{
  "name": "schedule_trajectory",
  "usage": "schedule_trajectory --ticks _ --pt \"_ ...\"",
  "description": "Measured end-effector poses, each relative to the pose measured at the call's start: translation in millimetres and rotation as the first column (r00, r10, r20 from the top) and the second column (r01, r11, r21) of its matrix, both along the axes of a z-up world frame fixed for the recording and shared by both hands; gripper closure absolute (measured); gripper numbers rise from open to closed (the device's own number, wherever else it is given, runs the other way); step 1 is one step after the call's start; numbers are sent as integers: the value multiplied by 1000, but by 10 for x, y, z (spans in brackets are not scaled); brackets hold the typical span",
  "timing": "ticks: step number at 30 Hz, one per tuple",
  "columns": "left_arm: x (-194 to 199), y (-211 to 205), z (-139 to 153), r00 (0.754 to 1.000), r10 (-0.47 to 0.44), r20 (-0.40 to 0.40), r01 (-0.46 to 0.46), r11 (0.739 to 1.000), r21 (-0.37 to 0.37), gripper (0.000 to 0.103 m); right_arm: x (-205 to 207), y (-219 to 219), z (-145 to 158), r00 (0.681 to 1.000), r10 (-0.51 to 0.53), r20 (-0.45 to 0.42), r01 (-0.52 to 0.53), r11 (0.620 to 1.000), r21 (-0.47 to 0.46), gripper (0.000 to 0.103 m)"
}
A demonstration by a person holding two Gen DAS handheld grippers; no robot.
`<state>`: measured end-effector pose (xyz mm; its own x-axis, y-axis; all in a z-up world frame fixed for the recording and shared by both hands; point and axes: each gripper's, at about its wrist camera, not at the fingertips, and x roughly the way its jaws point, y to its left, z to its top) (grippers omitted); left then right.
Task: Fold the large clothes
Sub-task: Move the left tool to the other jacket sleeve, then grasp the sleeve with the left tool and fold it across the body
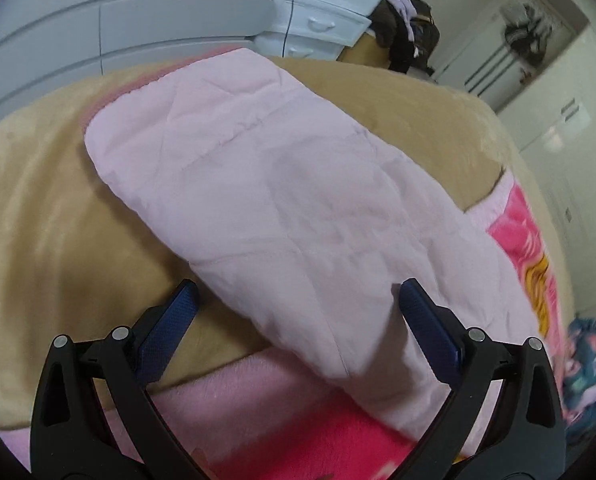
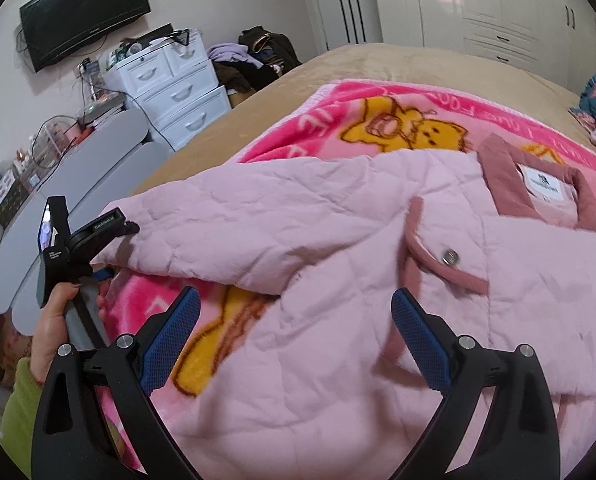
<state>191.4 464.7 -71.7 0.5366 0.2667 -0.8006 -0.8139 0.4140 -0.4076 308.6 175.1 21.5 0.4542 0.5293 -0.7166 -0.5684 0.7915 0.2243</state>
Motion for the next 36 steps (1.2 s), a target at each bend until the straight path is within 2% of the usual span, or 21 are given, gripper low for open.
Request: schedule_trajectory --ticks 1,2,3,4,5,6,8,14,21,23,26,29,36 --pt "10 7 1 1000 0 14 0 1000 17 9 -5 -45 -7 1000 -6 0 6 1000 1 7" --pt "22 9 7 1000 -10 27 9 999 31 21 -15 -112 -11 1000 -16 1 16 1000 0 7" --pt "31 19 32 999 -19 51 16 999 46 44 -22 -183 -13 1000 -28 2 28 1000 1 7" --pt "15 22 66 998 -14 65 10 998 62 55 -22 -250 -11 999 -39 -1 39 999 6 7" --pt "-2 19 109 996 -11 83 4 997 80 74 -20 -301 -14 999 -50 -4 50 999 9 7" --pt "-25 7 173 993 -18 114 7 995 97 85 -22 -363 -16 998 -63 -8 63 998 14 7" --pt "-55 -31 324 986 -38 164 17 992 125 91 -18 -510 -11 996 -93 -15 93 995 26 7" --pt "-99 -268 862 958 -96 269 33 972 231 94 -75 -902 39 987 -158 -20 159 987 40 7" --pt "-145 -790 1484 907 -208 366 71 932 356 94 -203 -1461 250 970 -242 12 241 969 55 7" --pt "-167 -950 1607 891 -235 389 85 927 365 94 -243 -1609 304 965 -260 27 259 964 54 7" --pt "-133 -1246 1813 873 -297 386 126 904 410 94 -312 -1833 353 956 -291 33 289 955 67 7" --pt "-30 -1580 2047 853 -378 360 183 863 472 94 -381 -2019 346 949 -316 14 313 945 93 7" --pt "134 -2086 2345 806 -497 321 275 795 541 94 -514 -2417 299 930 -365 -35 366 918 152 7"
